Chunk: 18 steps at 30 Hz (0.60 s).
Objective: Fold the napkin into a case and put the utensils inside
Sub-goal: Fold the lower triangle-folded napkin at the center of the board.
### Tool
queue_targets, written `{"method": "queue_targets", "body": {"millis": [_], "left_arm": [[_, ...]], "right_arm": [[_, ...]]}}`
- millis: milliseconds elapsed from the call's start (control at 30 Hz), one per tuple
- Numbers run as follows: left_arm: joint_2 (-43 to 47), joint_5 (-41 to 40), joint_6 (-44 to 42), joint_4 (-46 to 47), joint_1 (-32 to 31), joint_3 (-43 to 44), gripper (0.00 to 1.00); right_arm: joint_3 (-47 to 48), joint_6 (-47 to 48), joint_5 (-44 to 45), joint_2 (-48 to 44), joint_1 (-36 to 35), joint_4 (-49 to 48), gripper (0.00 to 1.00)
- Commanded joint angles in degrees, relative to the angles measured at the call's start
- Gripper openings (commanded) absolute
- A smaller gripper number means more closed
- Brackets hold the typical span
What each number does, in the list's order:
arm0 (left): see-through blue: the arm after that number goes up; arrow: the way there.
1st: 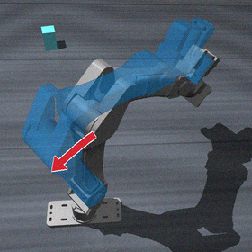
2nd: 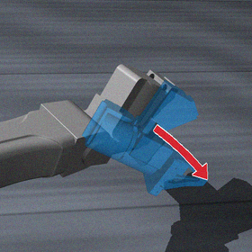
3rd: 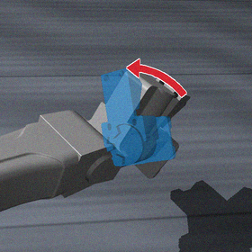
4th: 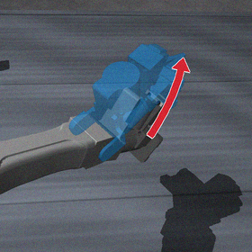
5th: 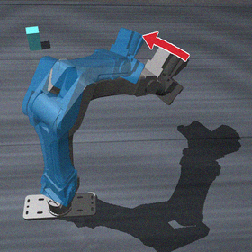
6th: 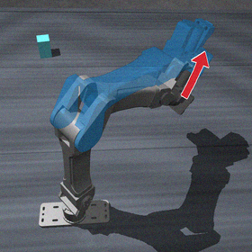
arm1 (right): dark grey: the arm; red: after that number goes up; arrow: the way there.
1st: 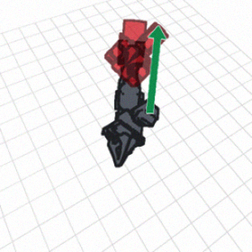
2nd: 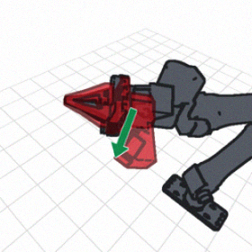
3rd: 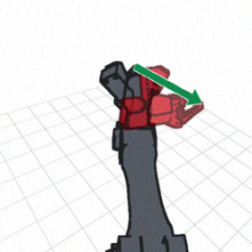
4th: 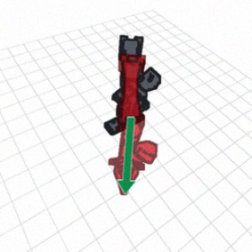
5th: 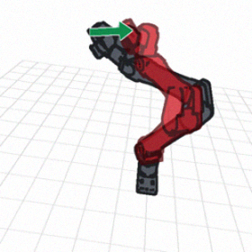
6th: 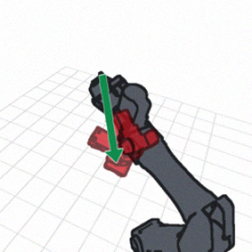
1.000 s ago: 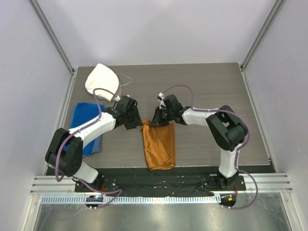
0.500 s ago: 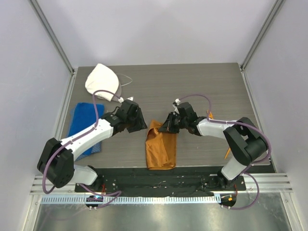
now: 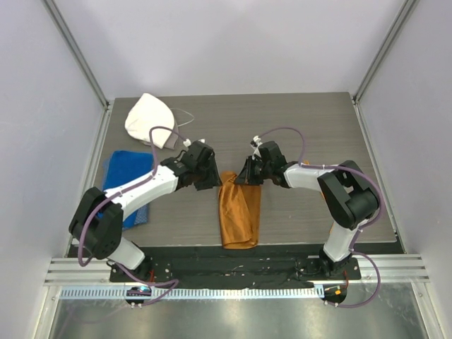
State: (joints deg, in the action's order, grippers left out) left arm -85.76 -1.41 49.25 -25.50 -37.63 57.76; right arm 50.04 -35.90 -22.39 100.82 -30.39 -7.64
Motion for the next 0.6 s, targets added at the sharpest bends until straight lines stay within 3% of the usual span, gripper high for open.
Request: {"method": "queue_targets", "body": {"millis": [0, 567], "left_arm": [[-3.01, -1.31, -0.21, 1.33, -0.17, 3.94, 0.42], [-14.0, 3.25, 0.58, 4.23, 1.15, 9.83, 0.31]], "right_arm": [[3.92, 6.1, -0.54, 1.92, 0.6, 0.7, 0.01], [-3.01, 1.81, 0.51, -5.35, 0.51, 1.84, 0.01]]}}
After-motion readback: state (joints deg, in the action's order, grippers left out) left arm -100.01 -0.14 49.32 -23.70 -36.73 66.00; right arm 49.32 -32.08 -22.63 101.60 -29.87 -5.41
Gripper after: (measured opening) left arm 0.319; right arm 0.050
